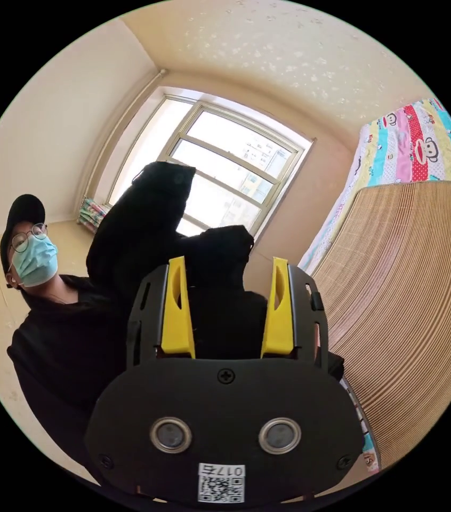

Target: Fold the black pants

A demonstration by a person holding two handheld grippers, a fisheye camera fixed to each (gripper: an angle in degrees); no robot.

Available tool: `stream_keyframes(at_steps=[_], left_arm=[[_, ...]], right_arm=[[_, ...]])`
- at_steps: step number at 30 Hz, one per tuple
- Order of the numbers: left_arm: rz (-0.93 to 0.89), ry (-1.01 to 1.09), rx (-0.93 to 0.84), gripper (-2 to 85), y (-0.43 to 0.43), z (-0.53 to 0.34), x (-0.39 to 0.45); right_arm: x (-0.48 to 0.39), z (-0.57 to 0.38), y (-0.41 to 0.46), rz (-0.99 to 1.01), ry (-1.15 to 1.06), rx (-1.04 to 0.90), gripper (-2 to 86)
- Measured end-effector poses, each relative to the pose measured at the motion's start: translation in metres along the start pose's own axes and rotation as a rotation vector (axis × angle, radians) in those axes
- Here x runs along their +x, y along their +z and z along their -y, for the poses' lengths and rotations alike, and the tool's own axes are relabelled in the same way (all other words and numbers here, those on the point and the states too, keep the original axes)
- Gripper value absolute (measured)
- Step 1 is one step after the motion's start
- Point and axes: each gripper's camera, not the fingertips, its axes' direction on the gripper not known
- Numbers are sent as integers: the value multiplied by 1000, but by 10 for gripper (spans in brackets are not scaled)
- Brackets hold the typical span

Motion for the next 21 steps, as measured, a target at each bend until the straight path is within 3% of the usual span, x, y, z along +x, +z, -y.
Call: stream_keyframes(at_steps=[4, 5, 7, 9, 15, 17, 21], left_arm=[[-99, -83, 48, -8, 17, -19, -27], [-104, -99, 65, -8, 19, -22, -30], [-100, -94, 87, -8, 19, -24, -28], [-77, -75, 76, -7, 23, -19, -18], [-37, 72, -24, -5, 47, 19, 16], [-24, 96, -48, -4, 59, 33, 18], [-139, 104, -169, -4, 97, 54, 1]], right_arm=[[42, -15, 2, 309, -20, -90, 294], [42, -21, 17, 498, -81, -157, 283], [41, -30, 41, 635, -110, -273, 267], [42, -38, 52, 627, -136, -334, 260], [86, -64, -35, 593, -84, 78, 243], [90, -73, -51, 437, -41, 22, 232], [72, -73, -23, 328, -75, -186, 244]])
